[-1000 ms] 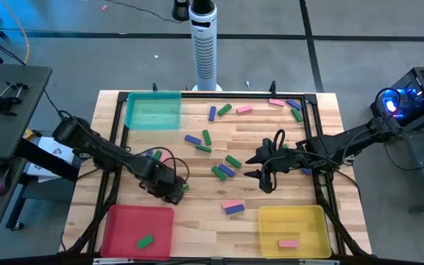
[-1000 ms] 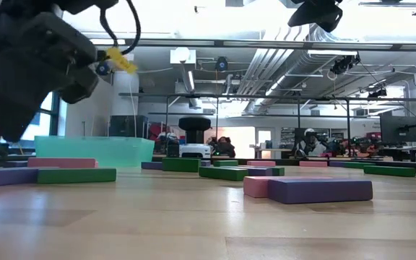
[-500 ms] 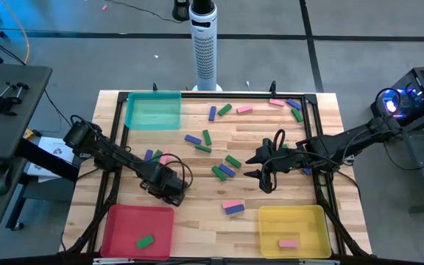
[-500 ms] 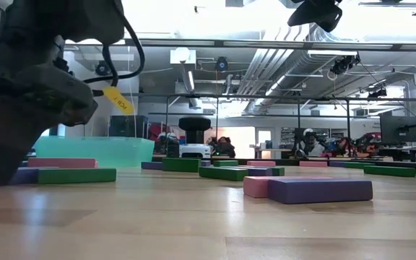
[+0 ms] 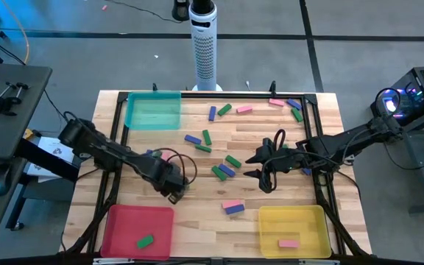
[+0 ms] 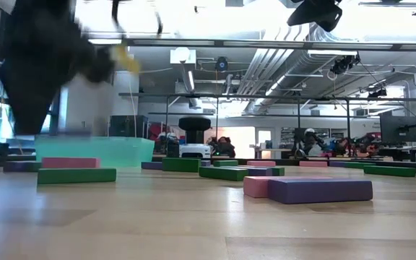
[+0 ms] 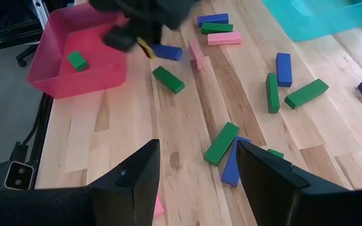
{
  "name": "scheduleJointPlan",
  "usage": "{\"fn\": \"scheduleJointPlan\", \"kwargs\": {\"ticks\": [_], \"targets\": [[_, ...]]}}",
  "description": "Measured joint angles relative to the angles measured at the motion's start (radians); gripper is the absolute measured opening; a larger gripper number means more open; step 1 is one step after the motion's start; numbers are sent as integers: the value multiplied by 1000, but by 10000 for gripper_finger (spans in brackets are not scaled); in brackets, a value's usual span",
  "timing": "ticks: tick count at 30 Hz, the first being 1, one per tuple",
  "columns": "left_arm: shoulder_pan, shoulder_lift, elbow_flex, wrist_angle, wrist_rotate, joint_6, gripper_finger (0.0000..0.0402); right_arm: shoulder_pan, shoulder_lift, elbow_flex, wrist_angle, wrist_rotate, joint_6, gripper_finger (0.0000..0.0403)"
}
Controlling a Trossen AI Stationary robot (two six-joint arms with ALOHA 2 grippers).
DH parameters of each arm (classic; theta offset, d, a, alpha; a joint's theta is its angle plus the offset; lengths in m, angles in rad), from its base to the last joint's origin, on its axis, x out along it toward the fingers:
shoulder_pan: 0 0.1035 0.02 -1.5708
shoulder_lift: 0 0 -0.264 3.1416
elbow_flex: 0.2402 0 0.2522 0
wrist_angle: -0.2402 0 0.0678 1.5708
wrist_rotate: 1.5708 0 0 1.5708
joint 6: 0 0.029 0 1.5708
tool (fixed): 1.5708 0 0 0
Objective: Sort blocks
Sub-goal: Put the blue block into the blue bin, then put the pink block into the yellow bin
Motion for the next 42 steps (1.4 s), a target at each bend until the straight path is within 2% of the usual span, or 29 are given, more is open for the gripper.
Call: {"fn": "scheduleJointPlan", "kwargs": {"ticks": [6,9,12,15,19,22,26,32,37,42], "targets": [[54,-69,272,-318,-244,77,55,-1,0,0,20,65,-3,188],[173,-108,313,-439,-298,168,55,-1,0,0,61,108,10,188],[354,-146,285,-507,-324,302,55,-13,0,0,110,127,24,188],[569,-166,220,-472,-313,464,55,-37,0,0,152,129,24,188],[830,-160,108,-328,-254,676,55,-88,0,0,184,129,24,188],[979,-135,36,-204,-226,778,58,-132,0,0,208,129,41,188],[1122,-97,-1,-79,-230,842,76,-194,0,0,236,129,104,188],[1232,-56,-1,0,-174,940,110,-280,0,0,274,128,164,188],[1281,-68,-1,-22,-155,990,154,-333,0,0,290,127,149,188],[1267,-137,-1,-82,-91,852,178,-387,0,0,290,79,56,188]]}}
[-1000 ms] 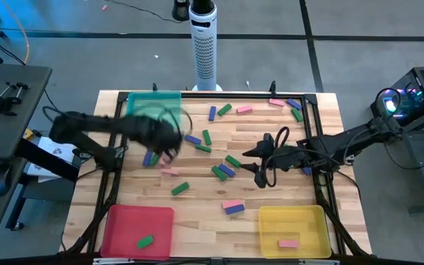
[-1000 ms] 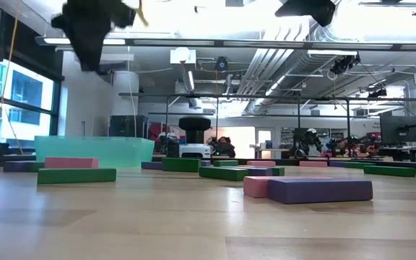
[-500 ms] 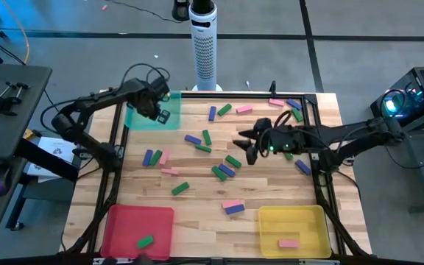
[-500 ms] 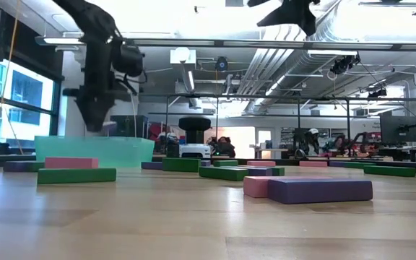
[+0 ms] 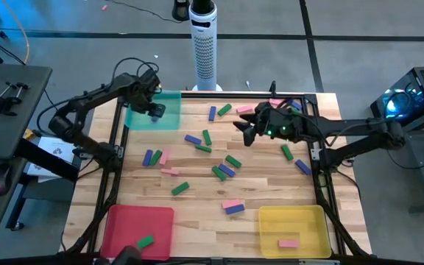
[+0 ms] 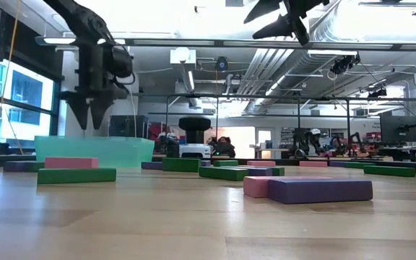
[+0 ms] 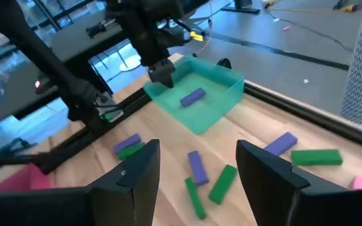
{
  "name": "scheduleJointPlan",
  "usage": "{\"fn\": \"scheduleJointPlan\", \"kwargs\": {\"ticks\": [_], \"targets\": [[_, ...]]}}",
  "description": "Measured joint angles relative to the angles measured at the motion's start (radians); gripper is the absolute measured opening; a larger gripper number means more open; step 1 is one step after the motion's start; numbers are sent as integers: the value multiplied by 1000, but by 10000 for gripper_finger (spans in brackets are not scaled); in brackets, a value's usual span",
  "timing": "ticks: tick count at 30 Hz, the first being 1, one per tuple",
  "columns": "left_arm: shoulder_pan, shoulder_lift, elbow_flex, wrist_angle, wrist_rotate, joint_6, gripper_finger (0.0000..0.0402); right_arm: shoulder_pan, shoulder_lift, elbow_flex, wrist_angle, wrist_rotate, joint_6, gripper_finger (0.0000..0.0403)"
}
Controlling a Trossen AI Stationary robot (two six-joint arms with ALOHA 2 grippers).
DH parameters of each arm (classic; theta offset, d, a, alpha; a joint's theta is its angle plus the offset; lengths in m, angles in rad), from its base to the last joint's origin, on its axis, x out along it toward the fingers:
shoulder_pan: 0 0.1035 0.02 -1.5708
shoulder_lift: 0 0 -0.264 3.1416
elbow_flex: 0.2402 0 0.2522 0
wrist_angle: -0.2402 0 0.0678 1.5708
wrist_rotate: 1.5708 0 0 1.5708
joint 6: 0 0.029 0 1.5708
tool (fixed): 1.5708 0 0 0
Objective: Sort blocks
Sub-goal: Put the pink block into the yellow bin
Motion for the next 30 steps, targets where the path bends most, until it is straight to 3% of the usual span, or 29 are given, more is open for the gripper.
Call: {"fn": "scheduleJointPlan", "kwargs": {"ticks": [7,15,22,26,30], "targets": [[-212,-207,0,-38,16,-195,173,-57,0,0,1,-172,-96,188],[-624,-390,2,-140,-68,-621,164,-85,0,0,1,-239,-211,188],[-908,-378,1,-310,-123,-988,163,-87,0,0,-2,-265,-289,188],[-992,-339,1,-259,-148,-1046,163,-87,0,0,-28,-269,-316,188],[-1000,-278,1,-138,-170,-1059,163,-92,0,0,-112,-247,-291,188]]}}
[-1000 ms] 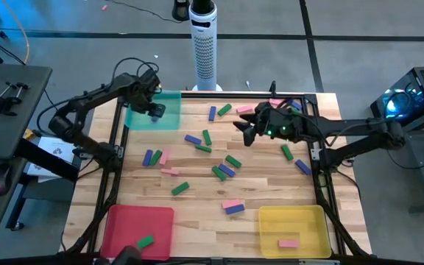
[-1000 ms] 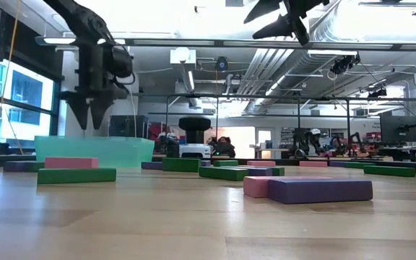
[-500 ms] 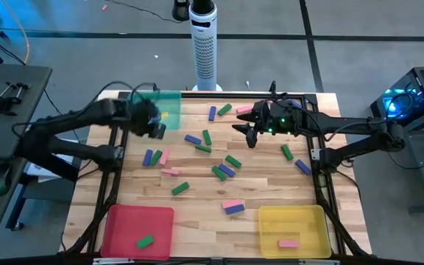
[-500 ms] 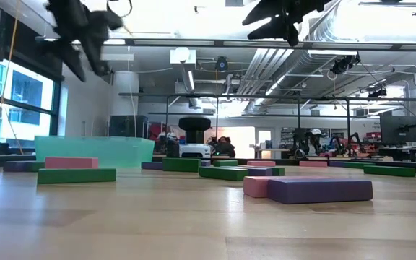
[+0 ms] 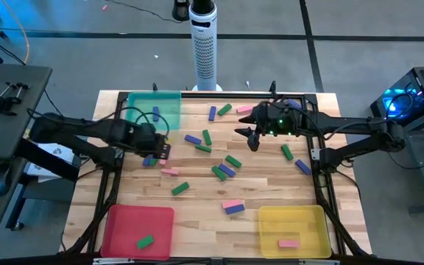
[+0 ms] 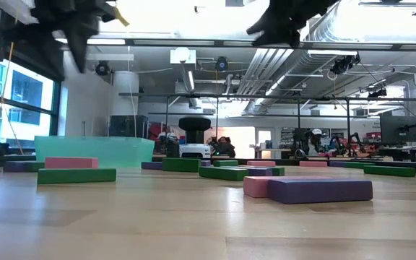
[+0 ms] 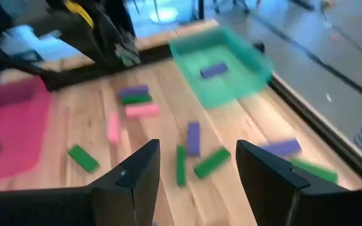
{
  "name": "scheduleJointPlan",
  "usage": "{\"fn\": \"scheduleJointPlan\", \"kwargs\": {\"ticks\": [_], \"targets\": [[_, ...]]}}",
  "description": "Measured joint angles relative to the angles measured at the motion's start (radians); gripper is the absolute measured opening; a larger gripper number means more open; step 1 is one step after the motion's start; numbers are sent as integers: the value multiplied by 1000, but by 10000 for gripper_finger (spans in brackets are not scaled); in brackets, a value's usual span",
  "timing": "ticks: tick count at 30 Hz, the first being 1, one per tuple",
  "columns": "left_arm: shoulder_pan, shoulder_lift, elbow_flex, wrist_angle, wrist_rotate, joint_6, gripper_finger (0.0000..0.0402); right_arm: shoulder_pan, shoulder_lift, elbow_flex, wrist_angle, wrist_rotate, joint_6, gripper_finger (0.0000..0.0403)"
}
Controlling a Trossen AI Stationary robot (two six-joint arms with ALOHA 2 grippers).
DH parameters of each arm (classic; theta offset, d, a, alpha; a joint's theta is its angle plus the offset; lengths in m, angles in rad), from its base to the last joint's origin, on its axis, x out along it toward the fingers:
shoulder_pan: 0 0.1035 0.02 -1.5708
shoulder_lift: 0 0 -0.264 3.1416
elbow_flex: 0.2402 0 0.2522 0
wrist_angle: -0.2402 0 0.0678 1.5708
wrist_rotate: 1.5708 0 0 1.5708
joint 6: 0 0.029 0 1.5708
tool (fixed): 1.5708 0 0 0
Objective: Sort blocks
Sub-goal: Put the pink block into the yellow bin
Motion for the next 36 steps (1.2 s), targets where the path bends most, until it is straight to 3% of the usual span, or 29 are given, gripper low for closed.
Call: {"fn": "scheduleJointPlan", "kwargs": {"ticks": [8,13,19,25,32,36], "targets": [[87,195,0,505,22,233,163,-149,0,0,-408,16,226,188],[158,341,0,989,144,383,163,-280,0,-21,-634,-33,243,188],[220,440,0,1423,319,466,163,-328,0,-161,-705,-155,321,188],[272,421,0,1481,405,518,163,-315,1,-289,-662,-176,470,188],[327,324,0,1440,446,646,163,-375,13,-296,-227,-173,486,188],[346,238,0,1366,468,748,163,-427,103,-272,-4,-222,398,188]]}}
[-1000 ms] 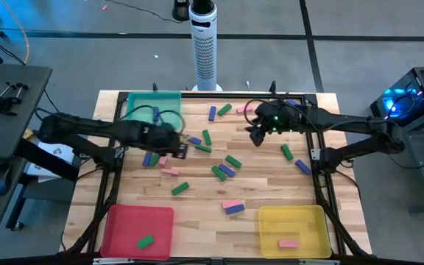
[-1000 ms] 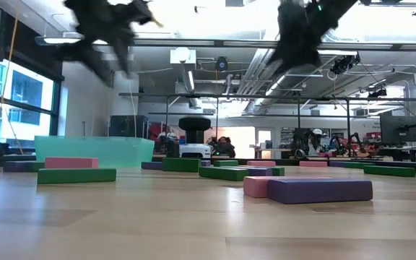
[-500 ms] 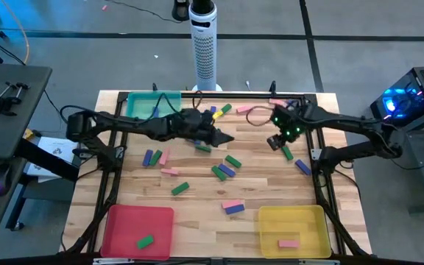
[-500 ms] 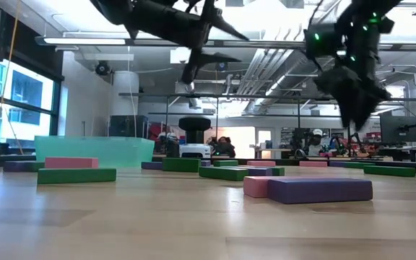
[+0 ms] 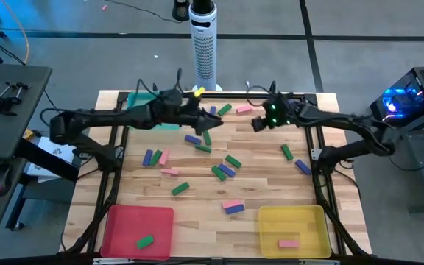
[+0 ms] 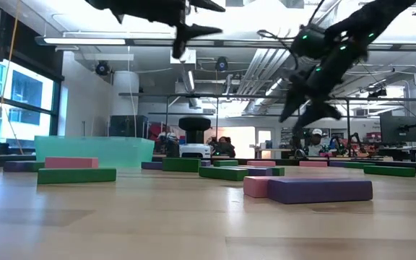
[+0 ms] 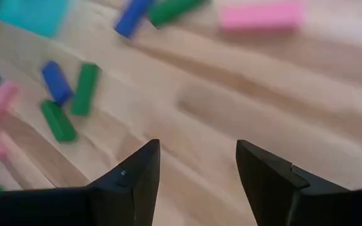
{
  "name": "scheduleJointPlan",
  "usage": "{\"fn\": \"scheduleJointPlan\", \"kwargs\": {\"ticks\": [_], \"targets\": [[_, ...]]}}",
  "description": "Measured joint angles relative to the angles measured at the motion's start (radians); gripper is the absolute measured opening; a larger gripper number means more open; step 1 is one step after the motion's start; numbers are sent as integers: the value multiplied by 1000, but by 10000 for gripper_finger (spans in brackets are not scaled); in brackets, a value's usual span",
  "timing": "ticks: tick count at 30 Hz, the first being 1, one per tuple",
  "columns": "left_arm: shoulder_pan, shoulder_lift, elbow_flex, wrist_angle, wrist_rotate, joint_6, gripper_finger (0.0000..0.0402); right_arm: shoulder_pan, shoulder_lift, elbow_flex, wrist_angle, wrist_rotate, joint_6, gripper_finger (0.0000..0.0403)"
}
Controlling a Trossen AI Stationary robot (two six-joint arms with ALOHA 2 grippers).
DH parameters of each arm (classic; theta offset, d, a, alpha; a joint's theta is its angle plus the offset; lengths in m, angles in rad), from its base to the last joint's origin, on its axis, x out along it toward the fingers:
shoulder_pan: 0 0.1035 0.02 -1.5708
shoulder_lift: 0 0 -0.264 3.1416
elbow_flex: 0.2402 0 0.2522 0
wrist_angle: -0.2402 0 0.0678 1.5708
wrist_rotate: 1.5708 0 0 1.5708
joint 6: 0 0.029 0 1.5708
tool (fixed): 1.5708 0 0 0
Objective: Sort blocks
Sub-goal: Put the pink block into the yellow bin
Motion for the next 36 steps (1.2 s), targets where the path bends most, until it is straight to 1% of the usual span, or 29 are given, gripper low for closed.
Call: {"fn": "scheduleJointPlan", "kwargs": {"ticks": [3,6,9,13,15,18,21,23,28,32,36], "targets": [[7,-70,0,-97,6,88,163,-40,135,111,-16,-38,-131,188],[9,-126,0,-185,4,170,163,-69,298,304,-148,-42,-350,188],[9,-164,0,-257,-18,219,163,-80,465,528,-317,22,-594,188],[9,-196,0,-340,-48,223,163,-79,668,781,-522,82,-910,188],[9,-206,0,-375,-49,221,163,-79,752,878,-612,117,-1015,188],[7,-209,0,-411,-49,216,163,-76,853,988,-709,214,-1145,188],[5,-207,0,-434,-50,215,163,-70,927,1074,-760,320,-1247,188],[5,-205,0,-433,-49,213,163,-70,962,1116,-768,345,-1288,188],[5,-204,0,-433,-50,199,163,-70,1018,1162,-788,328,-1393,188],[5,-204,0,-433,-50,187,163,-69,1023,1161,-799,338,-1486,185],[5,-204,0,-431,-50,187,163,-70,1024,1160,-814,306,-1484,156]]}}
